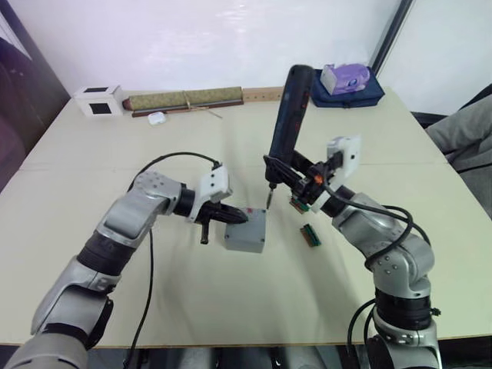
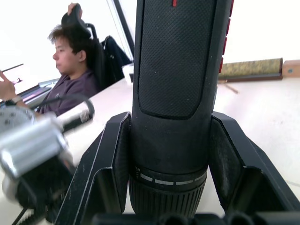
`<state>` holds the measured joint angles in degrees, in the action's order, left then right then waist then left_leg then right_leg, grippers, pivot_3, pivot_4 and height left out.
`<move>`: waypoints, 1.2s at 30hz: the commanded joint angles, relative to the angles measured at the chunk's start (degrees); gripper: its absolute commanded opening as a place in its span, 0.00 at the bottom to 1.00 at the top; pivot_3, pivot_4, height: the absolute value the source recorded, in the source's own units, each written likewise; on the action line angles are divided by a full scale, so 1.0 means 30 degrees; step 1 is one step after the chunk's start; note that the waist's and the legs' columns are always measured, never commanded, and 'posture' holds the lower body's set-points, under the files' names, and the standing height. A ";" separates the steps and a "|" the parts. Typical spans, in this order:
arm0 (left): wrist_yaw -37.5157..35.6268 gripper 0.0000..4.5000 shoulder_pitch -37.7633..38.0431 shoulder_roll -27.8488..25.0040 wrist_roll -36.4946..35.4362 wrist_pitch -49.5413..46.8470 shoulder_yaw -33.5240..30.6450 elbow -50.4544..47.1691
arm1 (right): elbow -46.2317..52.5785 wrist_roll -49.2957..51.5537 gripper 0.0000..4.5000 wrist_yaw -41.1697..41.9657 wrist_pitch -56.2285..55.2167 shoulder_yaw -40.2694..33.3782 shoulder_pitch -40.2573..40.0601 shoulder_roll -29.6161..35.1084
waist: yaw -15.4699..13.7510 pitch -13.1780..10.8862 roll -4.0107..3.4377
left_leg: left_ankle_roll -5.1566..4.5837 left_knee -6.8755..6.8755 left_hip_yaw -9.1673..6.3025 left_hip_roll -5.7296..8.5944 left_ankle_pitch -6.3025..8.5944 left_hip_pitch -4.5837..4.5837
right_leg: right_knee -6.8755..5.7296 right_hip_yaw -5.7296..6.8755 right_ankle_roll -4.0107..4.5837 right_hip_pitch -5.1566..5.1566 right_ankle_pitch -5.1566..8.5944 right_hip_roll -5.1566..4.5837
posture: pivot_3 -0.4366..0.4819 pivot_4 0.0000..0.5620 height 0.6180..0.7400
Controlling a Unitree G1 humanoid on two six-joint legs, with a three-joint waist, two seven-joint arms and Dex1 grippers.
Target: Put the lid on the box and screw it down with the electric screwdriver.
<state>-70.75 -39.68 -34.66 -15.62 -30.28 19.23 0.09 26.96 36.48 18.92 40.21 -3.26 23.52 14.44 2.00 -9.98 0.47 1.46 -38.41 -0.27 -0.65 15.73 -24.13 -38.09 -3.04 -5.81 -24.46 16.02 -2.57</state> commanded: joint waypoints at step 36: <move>0.0382 0.00 0.1710 -0.0298 0.0806 0.0173 0.0307 -0.0550 | -0.1716 -0.4759 0.39 0.1689 -0.3548 0.3734 -0.3031 0.0603 | 0.0081 0.0199 0.0121 | -0.0036 0.0112 -0.0015 -0.0020 0.0025 0.0598 | 0.0110 0.0015 0.0043 0.0608 0.0062 0.0014 | 0.48 0.27 1.00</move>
<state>-69.71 -35.75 -35.40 -14.42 -29.16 18.65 -1.37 24.42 23.64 23.99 26.79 5.85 16.11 15.77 2.24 -9.39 0.84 1.35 -38.08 -0.31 -0.71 15.81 -22.34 -37.76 -3.00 -5.68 -22.63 16.21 -2.53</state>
